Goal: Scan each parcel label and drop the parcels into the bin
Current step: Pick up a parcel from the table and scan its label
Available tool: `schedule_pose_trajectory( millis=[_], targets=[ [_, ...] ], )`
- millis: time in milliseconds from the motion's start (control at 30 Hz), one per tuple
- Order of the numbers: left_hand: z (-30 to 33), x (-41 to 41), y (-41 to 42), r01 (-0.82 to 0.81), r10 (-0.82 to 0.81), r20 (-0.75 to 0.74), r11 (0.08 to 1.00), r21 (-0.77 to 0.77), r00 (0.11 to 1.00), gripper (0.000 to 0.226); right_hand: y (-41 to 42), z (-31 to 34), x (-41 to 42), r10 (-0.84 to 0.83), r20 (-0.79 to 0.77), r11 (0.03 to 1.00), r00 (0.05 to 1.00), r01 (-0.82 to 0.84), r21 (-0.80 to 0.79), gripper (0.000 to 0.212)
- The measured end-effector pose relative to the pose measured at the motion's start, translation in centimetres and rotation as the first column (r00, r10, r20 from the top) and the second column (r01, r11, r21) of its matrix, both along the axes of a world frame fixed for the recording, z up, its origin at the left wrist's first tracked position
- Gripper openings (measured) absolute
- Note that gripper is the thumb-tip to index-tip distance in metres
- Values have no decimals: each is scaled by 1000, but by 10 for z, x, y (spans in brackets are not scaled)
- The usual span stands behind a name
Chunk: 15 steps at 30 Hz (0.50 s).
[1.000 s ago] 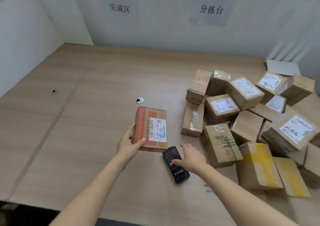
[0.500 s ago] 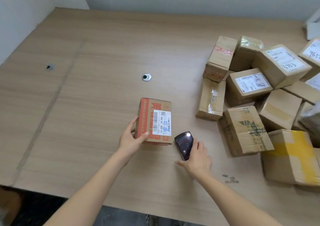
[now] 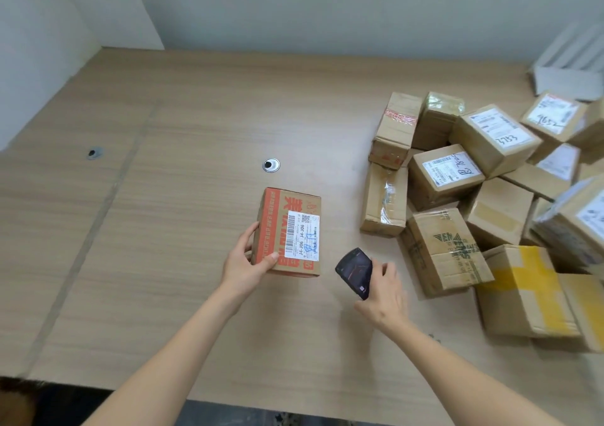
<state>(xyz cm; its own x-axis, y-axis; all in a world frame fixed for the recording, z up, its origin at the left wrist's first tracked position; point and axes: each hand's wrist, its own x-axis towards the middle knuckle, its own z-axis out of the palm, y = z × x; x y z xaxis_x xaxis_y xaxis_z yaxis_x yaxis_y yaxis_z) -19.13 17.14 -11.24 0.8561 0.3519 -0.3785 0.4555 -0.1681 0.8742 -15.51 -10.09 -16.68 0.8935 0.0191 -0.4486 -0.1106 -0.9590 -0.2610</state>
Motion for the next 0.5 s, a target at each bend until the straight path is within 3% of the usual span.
schedule_pose_trajectory(
  millis=[133,500],
  targets=[
    [49,14,-1,14,-15,62,1000,18,998,75,-9,60,19,12,123,999,992,-8,-34,80],
    [210,57,-6,41,-82,291,989,144,953,75,-28,251,72,38,425,994,904,-77,73,83]
  ],
)
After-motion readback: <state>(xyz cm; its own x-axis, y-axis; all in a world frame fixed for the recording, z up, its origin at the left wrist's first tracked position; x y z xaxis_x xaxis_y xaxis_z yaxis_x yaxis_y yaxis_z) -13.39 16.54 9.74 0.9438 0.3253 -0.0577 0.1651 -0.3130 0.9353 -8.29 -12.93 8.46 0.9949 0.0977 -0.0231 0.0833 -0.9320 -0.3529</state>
